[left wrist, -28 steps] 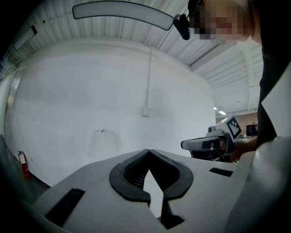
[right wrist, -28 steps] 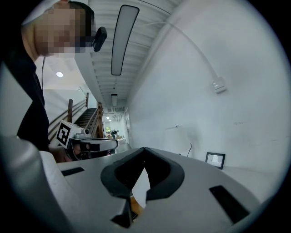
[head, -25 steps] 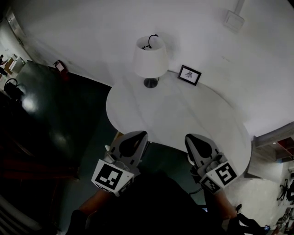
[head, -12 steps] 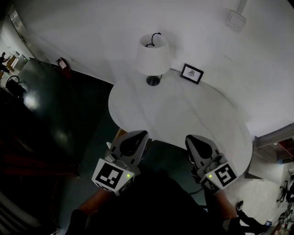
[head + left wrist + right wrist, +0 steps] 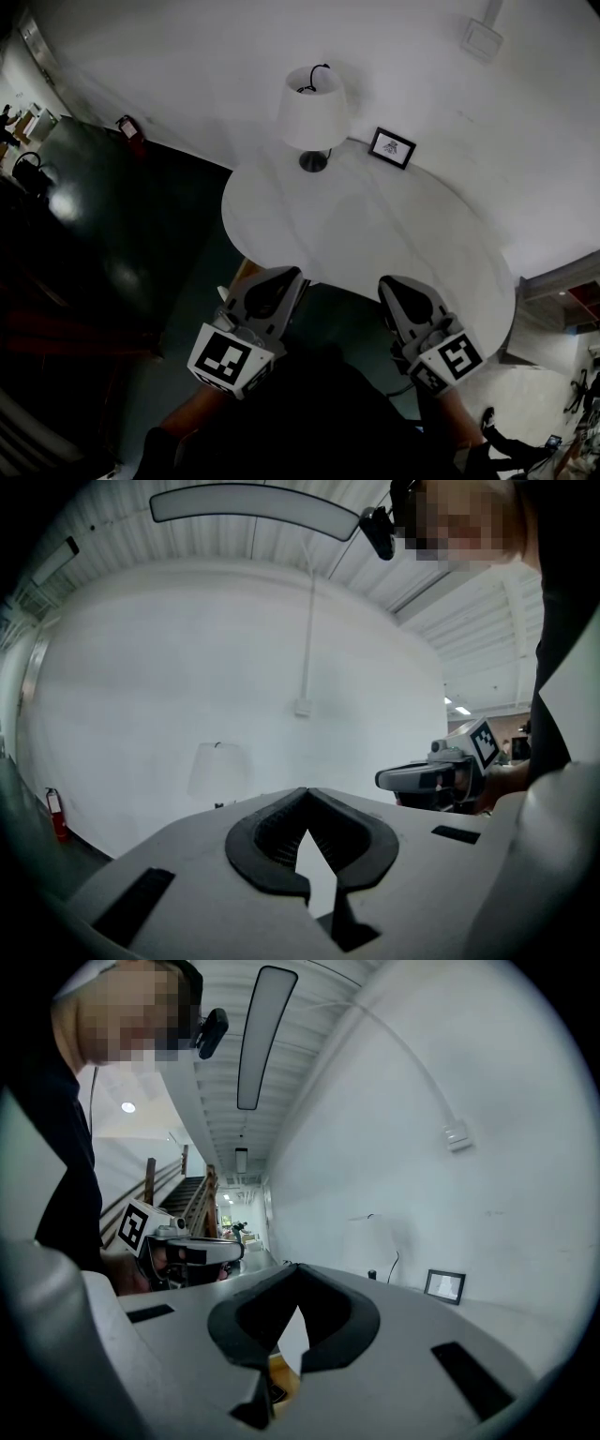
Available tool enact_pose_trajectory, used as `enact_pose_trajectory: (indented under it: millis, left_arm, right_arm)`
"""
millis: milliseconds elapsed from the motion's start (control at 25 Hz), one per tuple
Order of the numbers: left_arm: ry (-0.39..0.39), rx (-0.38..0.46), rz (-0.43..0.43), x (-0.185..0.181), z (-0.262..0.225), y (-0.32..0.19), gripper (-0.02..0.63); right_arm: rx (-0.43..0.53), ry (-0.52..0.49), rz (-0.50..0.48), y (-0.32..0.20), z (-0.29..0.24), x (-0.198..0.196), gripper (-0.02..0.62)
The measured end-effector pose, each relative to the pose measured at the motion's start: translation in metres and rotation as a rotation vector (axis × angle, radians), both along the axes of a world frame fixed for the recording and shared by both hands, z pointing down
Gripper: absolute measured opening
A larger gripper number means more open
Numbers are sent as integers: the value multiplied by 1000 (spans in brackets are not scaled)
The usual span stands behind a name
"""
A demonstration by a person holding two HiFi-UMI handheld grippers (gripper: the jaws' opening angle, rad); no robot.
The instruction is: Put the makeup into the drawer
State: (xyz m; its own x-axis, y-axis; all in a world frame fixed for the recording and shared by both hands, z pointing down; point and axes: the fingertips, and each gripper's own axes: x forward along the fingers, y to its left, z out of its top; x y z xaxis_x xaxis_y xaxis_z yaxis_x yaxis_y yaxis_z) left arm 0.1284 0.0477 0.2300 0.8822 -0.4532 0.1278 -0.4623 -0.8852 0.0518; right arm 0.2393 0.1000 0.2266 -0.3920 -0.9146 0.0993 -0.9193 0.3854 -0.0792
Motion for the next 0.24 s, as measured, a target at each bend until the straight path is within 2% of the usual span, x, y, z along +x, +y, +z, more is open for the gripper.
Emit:
enact_pose_trajectory:
  millis: [240]
  left_arm:
    - [-8,-7,-14,-3,5,-2,9]
  right_arm:
    - [-7,-5,-3,0,4,0,15]
